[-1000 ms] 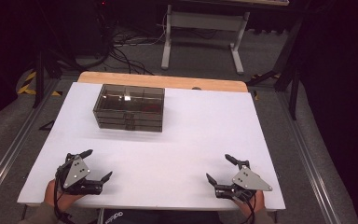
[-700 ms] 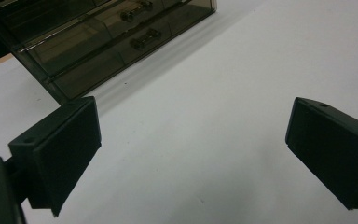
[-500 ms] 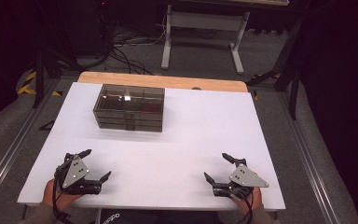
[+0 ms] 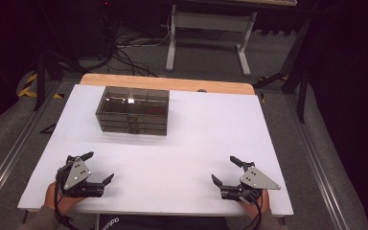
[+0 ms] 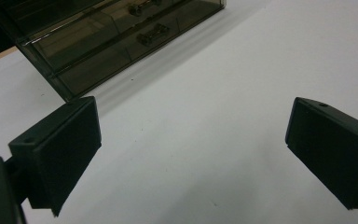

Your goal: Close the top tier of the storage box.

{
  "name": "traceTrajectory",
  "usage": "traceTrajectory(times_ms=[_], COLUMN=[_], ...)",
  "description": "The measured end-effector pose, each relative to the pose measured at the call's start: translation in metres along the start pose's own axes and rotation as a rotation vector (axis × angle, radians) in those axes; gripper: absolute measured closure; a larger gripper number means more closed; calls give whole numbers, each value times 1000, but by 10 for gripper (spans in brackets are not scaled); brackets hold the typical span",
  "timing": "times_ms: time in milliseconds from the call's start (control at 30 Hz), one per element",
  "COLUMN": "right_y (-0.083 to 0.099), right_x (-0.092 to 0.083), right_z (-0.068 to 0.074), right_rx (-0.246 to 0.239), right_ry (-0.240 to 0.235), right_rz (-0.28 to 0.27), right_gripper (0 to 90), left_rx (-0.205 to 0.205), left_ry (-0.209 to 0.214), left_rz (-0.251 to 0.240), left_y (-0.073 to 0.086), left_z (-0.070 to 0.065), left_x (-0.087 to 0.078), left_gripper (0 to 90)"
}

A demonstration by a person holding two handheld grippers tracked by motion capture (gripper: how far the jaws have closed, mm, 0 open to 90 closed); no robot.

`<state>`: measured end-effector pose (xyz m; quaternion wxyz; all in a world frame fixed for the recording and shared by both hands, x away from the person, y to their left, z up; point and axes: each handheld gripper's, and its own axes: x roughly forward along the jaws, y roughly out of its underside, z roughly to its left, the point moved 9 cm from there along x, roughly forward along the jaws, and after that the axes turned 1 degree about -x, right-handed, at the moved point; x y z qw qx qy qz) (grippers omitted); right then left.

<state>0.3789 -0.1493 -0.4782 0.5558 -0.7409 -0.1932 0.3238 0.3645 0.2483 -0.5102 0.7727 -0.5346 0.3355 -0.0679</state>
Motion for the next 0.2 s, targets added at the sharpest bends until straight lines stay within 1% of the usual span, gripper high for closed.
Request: traceTrajectory(times_ms=[133, 200], right_y=[3, 3], right_x=[-2, -2], right_z=[-3, -3], right_rx=[-10, -14], right_ry=[18, 19], right_rz=[11, 10], right_gripper=[126, 126], left_rx=[9, 11], left_ry=[-1, -4], left_rz=[0, 4], left_y=[-2, -3], left_z=[-1, -1], left_x=[2, 3], left_gripper=[42, 44])
